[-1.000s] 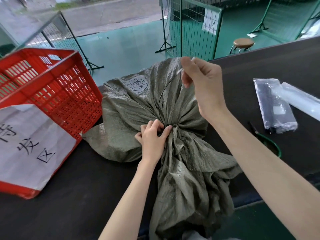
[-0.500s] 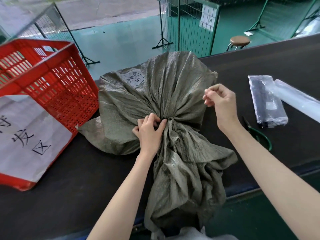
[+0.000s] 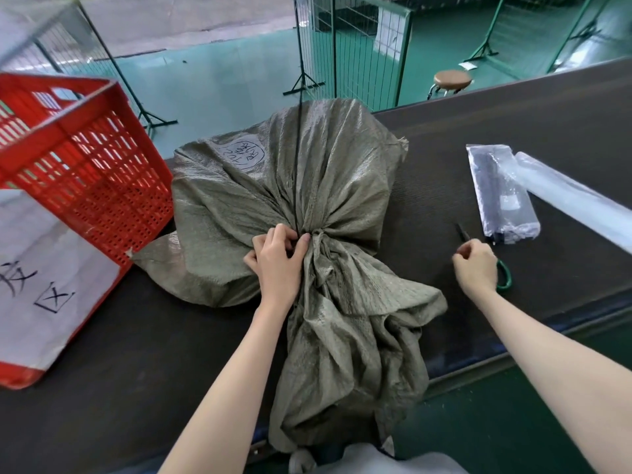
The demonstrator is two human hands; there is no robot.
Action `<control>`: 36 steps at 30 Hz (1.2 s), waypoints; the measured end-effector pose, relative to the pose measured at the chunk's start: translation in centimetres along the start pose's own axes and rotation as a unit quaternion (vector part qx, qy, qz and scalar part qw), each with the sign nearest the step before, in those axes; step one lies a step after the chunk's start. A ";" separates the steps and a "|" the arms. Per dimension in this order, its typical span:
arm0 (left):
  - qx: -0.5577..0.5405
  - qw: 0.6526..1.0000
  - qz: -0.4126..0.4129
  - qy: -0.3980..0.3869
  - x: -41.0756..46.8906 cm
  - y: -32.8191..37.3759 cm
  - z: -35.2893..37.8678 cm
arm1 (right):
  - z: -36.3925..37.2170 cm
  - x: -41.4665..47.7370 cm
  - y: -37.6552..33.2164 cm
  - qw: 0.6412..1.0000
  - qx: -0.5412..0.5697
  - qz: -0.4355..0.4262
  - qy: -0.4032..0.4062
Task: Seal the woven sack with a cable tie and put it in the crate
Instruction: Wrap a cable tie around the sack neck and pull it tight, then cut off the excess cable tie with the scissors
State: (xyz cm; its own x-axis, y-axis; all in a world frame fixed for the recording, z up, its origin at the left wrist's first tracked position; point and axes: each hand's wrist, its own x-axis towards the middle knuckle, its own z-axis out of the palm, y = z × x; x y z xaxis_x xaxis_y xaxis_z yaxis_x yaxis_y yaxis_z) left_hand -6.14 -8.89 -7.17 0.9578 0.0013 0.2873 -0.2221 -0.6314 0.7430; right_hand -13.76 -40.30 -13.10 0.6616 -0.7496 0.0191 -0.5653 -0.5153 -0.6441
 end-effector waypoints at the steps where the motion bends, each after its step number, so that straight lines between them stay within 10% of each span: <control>1: 0.000 1.000 -0.001 0.000 0.0 0.0 0.1 | 0.0 0.0 0.9 0.999 -0.030 0.012 0.011; 26: 0.006 1.000 -0.005 0.010 -0.2 0.3 0.1 | -1.0 -0.3 3.1 0.970 -0.207 0.100 -0.077; 36: 0.008 1.000 -0.021 -0.003 -0.1 0.9 -0.3 | -0.2 -2.6 -2.9 0.981 0.153 0.118 -0.029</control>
State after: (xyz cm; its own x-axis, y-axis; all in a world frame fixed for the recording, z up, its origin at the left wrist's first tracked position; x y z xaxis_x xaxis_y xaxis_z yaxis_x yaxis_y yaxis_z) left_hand -6.45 -9.26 -6.33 0.9672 0.0228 0.2528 -0.1795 -0.6429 0.7447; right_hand -13.97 -37.00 -11.13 0.5620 -0.8033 -0.1969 -0.5385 -0.1747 -0.8243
